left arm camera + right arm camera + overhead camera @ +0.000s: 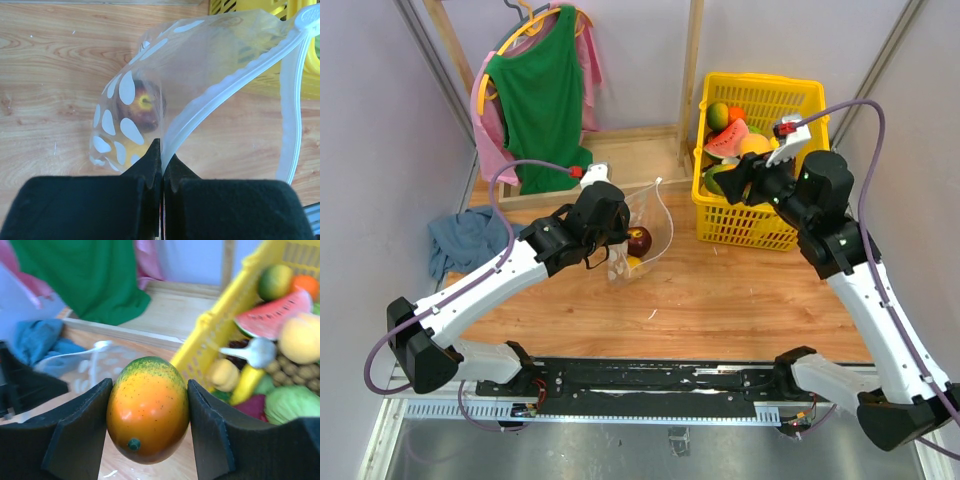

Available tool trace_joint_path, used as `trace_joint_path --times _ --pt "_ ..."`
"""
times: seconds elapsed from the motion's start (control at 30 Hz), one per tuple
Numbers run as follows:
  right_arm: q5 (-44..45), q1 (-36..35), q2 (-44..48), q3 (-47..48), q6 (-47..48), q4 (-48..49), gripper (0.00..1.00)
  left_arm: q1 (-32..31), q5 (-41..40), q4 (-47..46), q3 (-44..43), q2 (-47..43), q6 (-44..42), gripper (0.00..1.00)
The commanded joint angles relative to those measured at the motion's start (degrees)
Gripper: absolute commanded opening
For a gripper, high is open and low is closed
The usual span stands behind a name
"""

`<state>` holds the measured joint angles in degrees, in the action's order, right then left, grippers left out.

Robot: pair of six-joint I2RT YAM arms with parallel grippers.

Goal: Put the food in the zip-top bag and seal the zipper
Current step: Place the fake fruit in the zipper food storage bag.

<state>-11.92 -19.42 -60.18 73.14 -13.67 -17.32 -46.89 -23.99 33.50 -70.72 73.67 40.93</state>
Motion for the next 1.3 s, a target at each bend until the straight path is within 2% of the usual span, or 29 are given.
trace_joint_path --times 0.0,0.27,0.43,0.8,0.93,1.03,1.1,1.17,1.27 --pt "-1.6 -7.7 1.6 -1.4 -1.1 7.0 0.01 0.3 0.5 -1.9 -2.1 0.5 1.1 0.00" --pt "-4.2 -17.9 -0.2 -4.3 -2.7 14.2 0.01 0.3 1.4 -2.1 -2.4 1.2 2.2 0.00" --pt "-1.5 -22.4 -3.8 -6.2 -2.1 15.8 0.01 0.3 1.8 -2.1 -2.6 1.1 2.5 0.00" --pt "11.4 -25.0 -10.7 -12.9 -1.1 24.5 0.01 0.3 5.3 -3.6 -1.3 0.5 3.3 0.00" --pt "14.7 -25.1 -12.1 -15.9 -1.2 31.1 0.02 0.3 7.5 -4.3 -1.1 0.6 3.4 0.00" --pt "15.4 -25.1 -14.2 -16.6 -0.4 34.7 0.09 0.3 8.9 -4.9 -0.6 0.6 3.6 0.00" --pt "14.9 -25.1 -15.5 -17.1 -0.4 37.2 0.17 0.3 9.5 -5.2 -0.2 0.6 3.8 0.00" --pt "14.8 -25.1 -16.7 -17.6 -0.3 39.3 0.29 0.3 9.9 -5.4 0.1 0.6 4.0 0.00" --pt "15.7 -25.1 -18.2 -18.3 -0.1 41.1 0.54 0.3 10.1 -5.6 0.5 0.3 4.5 0.00"
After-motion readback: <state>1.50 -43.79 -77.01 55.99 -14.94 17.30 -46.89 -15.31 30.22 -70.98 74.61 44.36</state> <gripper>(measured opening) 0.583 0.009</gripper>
